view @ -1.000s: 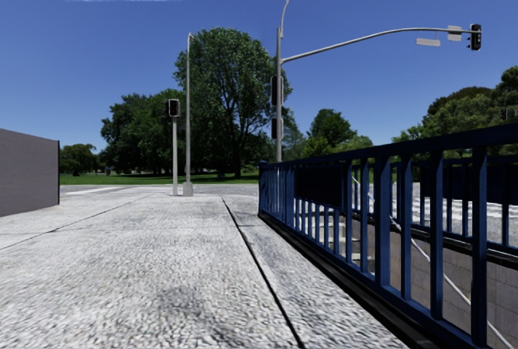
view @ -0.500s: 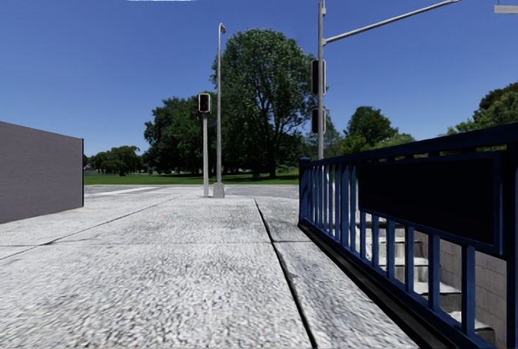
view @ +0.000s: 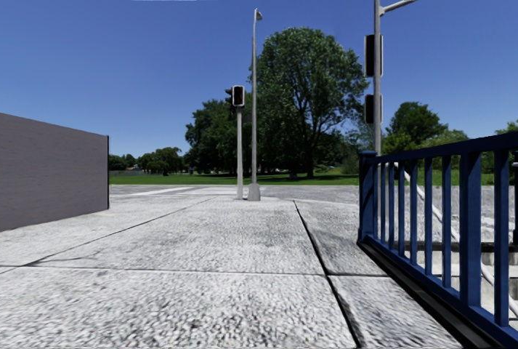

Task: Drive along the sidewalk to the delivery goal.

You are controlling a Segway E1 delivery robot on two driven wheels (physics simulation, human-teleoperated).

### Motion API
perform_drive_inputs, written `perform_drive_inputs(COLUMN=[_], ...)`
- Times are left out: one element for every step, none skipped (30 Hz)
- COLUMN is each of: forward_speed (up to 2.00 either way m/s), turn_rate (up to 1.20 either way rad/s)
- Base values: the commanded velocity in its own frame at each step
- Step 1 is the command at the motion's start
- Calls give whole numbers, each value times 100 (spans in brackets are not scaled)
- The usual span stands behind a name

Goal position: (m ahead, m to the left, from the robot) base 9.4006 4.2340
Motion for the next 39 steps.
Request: perform_drive_inputs(forward_speed=[200, 200, 200, 200, 200, 200, 200, 200, 200, 200, 200, 200, 200, 200, 200, 200, 200, 200, 200, 200, 200, 200, 200, 200, 200, 200, 200, 200, 200, 200, 200, 200, 200, 200, 200, 200, 200, 200, 200], turn_rate=[39, 39, 39, 39, 39, 39, 39, 39, 39, 39, 39, 39, 36, 26, 0, 0, 0, 0, 0, 0, 0, 0, 0, 0, 12, 12, 12, 12, 12, 12, 12, 12, 13, 13, 13, 13, 14, 14, 14])
